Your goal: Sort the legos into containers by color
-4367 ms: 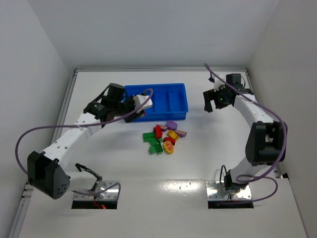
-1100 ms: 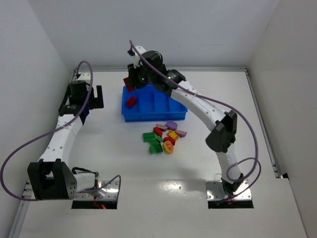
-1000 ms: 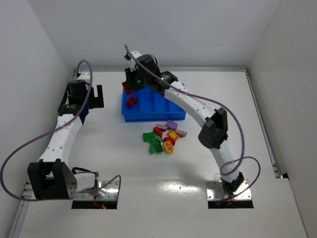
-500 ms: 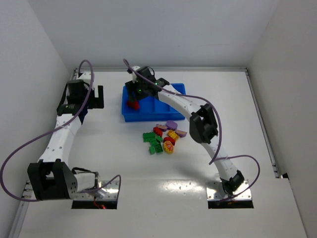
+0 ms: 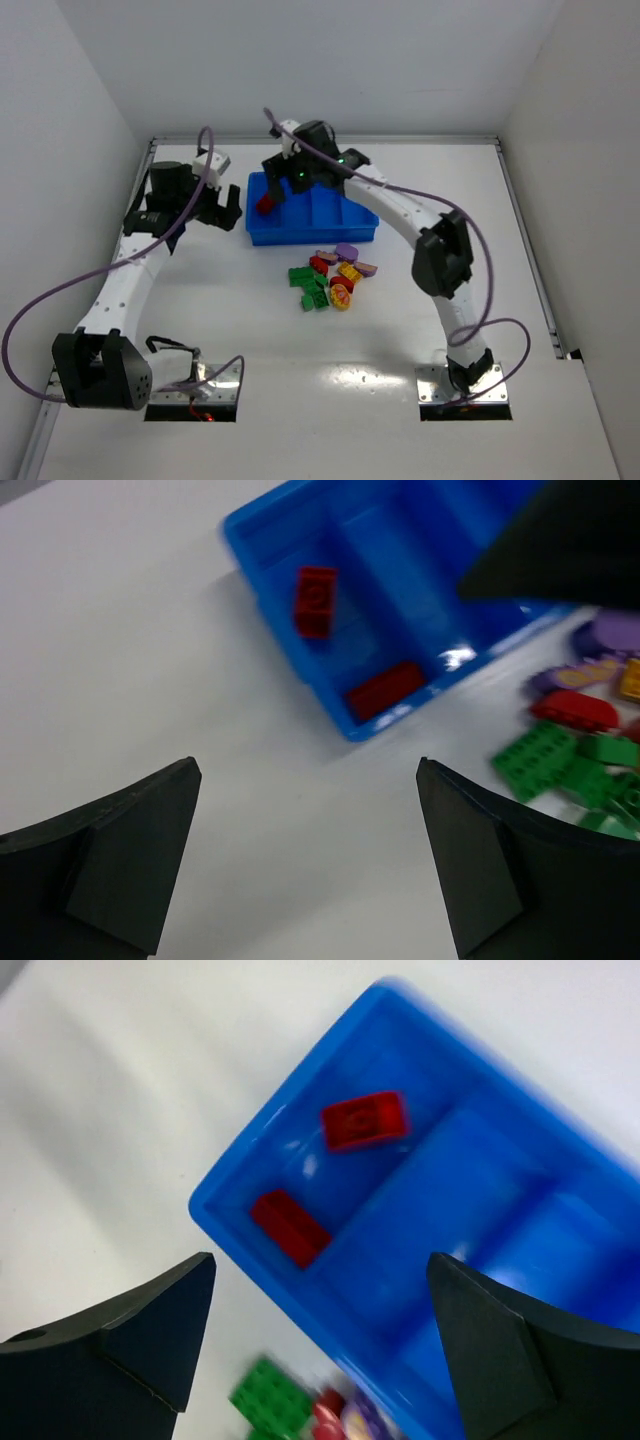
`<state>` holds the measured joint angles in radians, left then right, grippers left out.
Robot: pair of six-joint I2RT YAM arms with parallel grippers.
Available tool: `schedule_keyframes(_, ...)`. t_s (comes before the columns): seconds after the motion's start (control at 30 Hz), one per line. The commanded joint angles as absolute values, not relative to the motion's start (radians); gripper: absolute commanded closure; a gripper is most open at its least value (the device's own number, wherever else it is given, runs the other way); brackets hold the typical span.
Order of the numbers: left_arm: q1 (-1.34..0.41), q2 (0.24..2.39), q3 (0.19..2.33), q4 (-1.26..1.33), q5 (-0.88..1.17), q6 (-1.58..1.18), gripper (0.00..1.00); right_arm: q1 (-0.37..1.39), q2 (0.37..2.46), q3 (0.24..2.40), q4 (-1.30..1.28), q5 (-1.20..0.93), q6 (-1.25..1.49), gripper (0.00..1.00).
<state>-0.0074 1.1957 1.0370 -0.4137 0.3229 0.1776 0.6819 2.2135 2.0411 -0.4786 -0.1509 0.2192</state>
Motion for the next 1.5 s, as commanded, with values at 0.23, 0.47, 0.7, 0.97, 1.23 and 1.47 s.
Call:
schedule_keyframes(0.23, -0.257, 1.279, 1.089, -0.416, 0.607, 0.311, 0.09, 0.417, 1.691, 1.760, -0.572, 0.077, 0.103, 0.13)
schedule_keyframes(0.47, -0.425, 1.643, 1.370, -0.718, 0.670, 0.639, 0.22, 0.235, 1.454, 1.442, -0.658, -0.001, 0.058, 0.08)
schedule_keyframes(0.7, -0.495, 1.798, 1.391, -0.825, 0.585, 0.894, 0.23, 0.115, 1.378, 1.319, -0.687, -0.101, 0.058, 0.06)
schedule_keyframes(0.97, -0.520, 1.830, 1.350, -0.686, 0.514, 0.879, 0.23, 0.026, 1.359, 1.298, -0.696, -0.147, 0.067, 0.06)
schedule_keyframes(1.23, -0.551, 1.839, 1.306, -0.626, 0.514, 0.802, 0.39, -0.028, 1.359, 1.298, -0.696, -0.175, 0.067, 0.06)
schedule_keyframes(1.47, -0.560, 1.839, 1.285, -0.626, 0.514, 0.784, 0.50, -0.051, 1.359, 1.289, -0.696, -0.204, 0.077, 0.06)
